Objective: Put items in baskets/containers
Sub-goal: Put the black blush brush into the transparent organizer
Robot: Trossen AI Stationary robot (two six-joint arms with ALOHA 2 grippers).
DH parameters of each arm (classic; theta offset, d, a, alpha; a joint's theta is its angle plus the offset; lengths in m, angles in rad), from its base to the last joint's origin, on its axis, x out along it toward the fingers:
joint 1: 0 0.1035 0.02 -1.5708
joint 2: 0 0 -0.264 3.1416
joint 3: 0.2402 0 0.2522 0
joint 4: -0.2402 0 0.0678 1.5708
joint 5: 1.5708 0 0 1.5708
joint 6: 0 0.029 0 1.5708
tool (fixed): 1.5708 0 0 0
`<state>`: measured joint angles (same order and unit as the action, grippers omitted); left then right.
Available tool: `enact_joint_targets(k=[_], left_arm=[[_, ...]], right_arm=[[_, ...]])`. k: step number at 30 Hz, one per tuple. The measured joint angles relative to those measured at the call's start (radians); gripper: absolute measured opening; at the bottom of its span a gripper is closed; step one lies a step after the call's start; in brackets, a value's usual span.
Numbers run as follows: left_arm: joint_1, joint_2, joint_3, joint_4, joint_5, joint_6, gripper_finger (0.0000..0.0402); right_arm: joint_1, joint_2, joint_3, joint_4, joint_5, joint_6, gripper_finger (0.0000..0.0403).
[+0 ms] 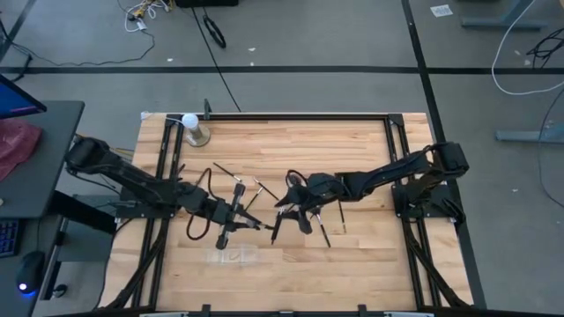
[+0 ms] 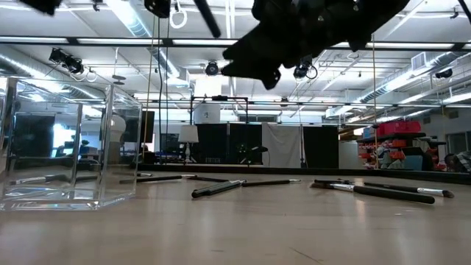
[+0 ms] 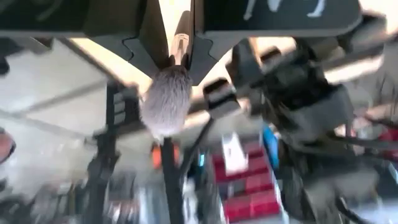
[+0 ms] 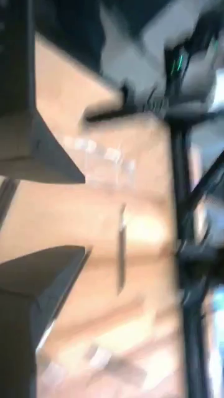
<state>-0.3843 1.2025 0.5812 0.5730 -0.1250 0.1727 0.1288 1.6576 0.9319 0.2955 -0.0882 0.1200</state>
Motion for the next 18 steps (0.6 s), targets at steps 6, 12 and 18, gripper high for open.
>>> enact_joint_targets(k=[6,12,18], left_arm=[[-0.154,-0.012,0.291,-0.641,-0.319,-0.174,0.0040],[-0.346,-0.005,0.452,-1.024,-0.554,-0.659,0.0040],[-0.533,0.003,0.470,-1.234,-0.656,-1.218,0.0040]], right_arm=[[0.026,0.012,0.000,-0.047,0.132,-0.025,0.0204],[0.064,0.023,0.000,-0.042,0.186,-0.070,0.0198],[0.096,0.023,0.000,-0.013,0.186,-0.128,0.0183]])
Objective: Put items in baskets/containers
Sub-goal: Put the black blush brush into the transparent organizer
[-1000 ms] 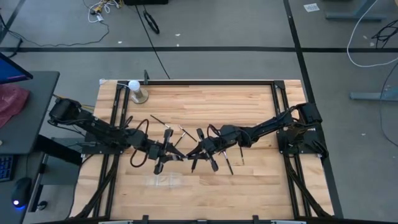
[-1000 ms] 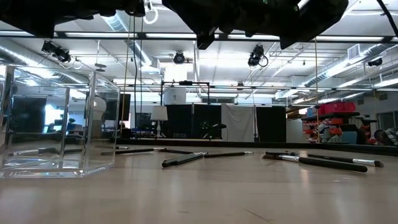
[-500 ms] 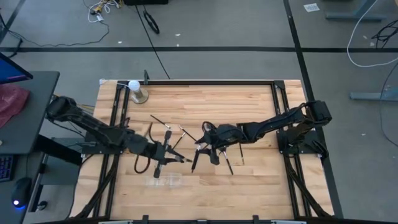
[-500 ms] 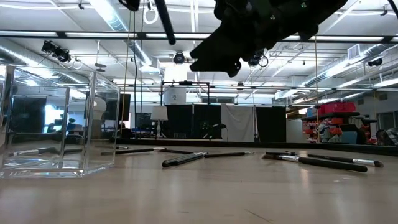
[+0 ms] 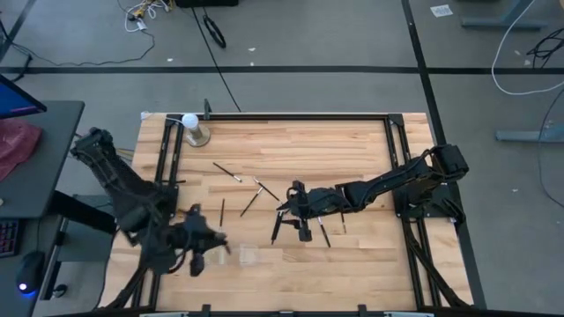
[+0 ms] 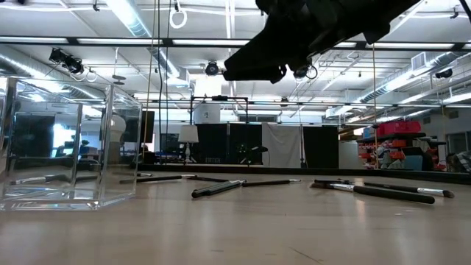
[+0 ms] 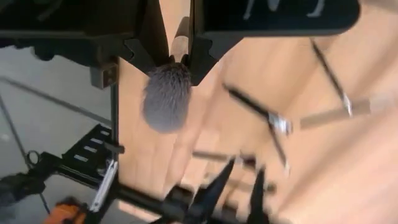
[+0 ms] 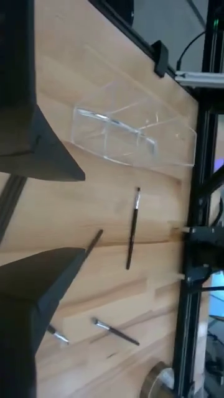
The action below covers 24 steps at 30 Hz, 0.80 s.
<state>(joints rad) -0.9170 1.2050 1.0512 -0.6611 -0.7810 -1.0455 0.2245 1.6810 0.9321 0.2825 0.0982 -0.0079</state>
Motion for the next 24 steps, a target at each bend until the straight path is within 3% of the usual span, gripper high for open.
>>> enact_joint_targets(k=[6,11,24], left_arm=[[-0.133,0.036,0.000,-0.276,-0.019,-0.478,0.0040],[-0.187,0.089,-0.001,-0.442,-0.023,-0.720,0.0040],[-0.162,0.198,-0.001,-0.433,0.110,-0.691,0.0048]], right_arm=[[0.006,0.000,0.000,0.022,0.000,-0.030,0.0170],[0.005,0.000,0.000,0.037,0.000,-0.035,0.0167],[0.006,0.000,0.000,0.076,-0.001,-0.032,0.0167]])
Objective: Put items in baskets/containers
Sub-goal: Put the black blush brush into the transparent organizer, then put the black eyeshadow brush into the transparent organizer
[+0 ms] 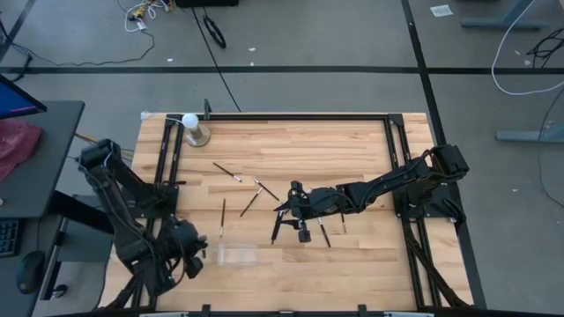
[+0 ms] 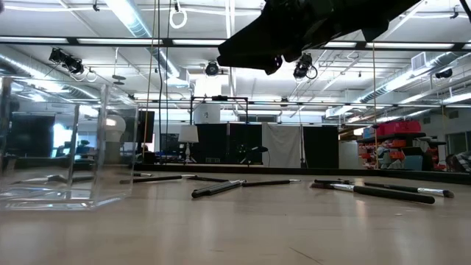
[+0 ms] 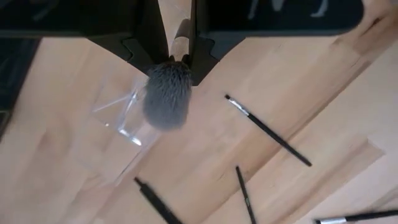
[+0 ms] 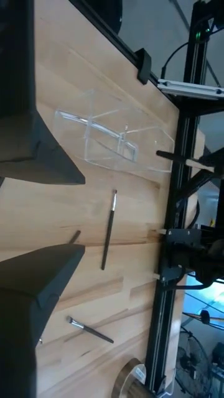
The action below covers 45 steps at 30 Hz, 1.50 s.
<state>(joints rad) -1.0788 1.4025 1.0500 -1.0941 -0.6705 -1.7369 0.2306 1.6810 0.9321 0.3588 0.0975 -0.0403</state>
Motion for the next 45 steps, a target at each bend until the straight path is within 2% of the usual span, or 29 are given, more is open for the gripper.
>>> enact_joint_targets(k=[14,23,27,33,41,45], left_arm=[[0.099,0.021,-0.018,0.125,0.130,0.201,0.0060],[0.146,0.023,-0.075,0.212,0.204,0.257,0.0067],[0.159,0.024,-0.078,0.216,0.215,0.258,0.0087],[0.172,0.024,-0.078,0.215,0.228,0.297,0.0139],[0.216,-0.015,-0.004,0.206,0.329,0.421,0.0185],[0.236,-0.059,0.070,0.206,0.272,0.561,0.0187]], right_arm=[[0.000,0.000,0.000,-0.001,0.000,0.005,0.0167],[0.000,0.000,0.000,-0.003,0.000,0.005,0.0167],[0.000,0.000,0.000,-0.009,-0.001,0.005,0.0167],[0.000,0.000,0.000,-0.020,-0.002,0.005,0.0167],[0.000,-0.004,0.000,-0.082,-0.001,0.030,0.0167],[0.000,-0.022,0.001,-0.166,0.000,0.076,0.0167]])
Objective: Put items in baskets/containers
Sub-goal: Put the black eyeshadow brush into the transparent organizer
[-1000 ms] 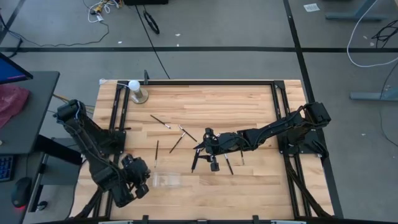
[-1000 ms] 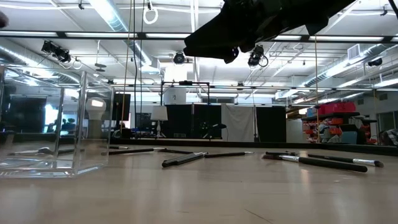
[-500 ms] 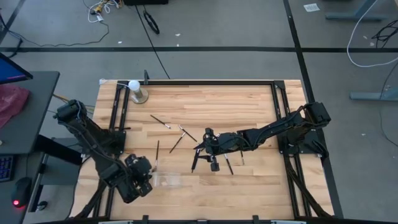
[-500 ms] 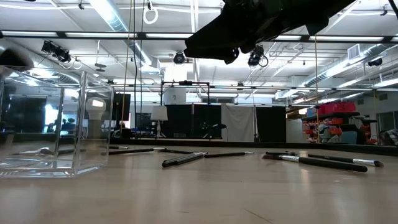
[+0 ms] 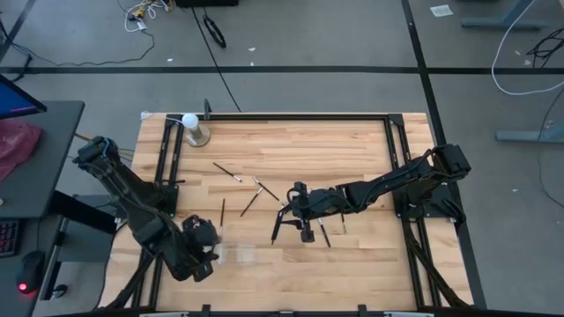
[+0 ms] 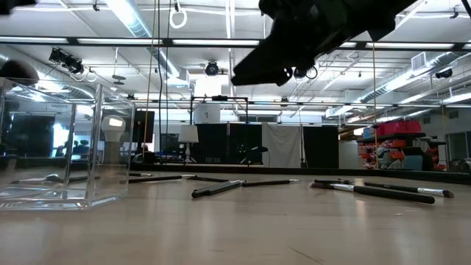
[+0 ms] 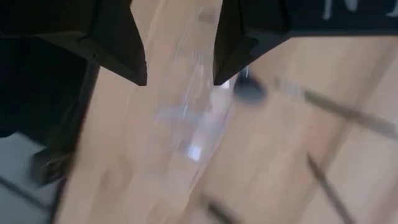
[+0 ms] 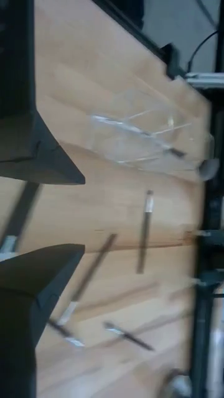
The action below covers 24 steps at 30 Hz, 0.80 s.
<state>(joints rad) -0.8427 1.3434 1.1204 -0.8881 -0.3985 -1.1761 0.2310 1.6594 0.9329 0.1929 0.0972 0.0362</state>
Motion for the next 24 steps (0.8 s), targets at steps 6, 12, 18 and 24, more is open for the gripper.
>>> enact_joint_targets(k=[6,12,18,24], left_arm=[[0.037,-0.013,0.044,-0.003,-0.333,0.317,0.0188],[0.187,-0.012,-0.041,0.028,-0.363,0.519,0.0181],[0.372,-0.012,-0.235,0.356,-0.233,0.729,0.0155],[0.505,-0.012,-0.370,0.788,-0.121,0.926,0.0139]], right_arm=[[0.010,-0.042,0.000,-0.321,0.097,0.149,0.0167],[0.062,-0.119,0.000,-0.758,0.238,0.453,0.0167],[0.153,-0.139,-0.040,-0.944,0.265,0.753,0.0167],[0.230,-0.138,-0.142,-0.936,0.184,1.005,0.0167]])
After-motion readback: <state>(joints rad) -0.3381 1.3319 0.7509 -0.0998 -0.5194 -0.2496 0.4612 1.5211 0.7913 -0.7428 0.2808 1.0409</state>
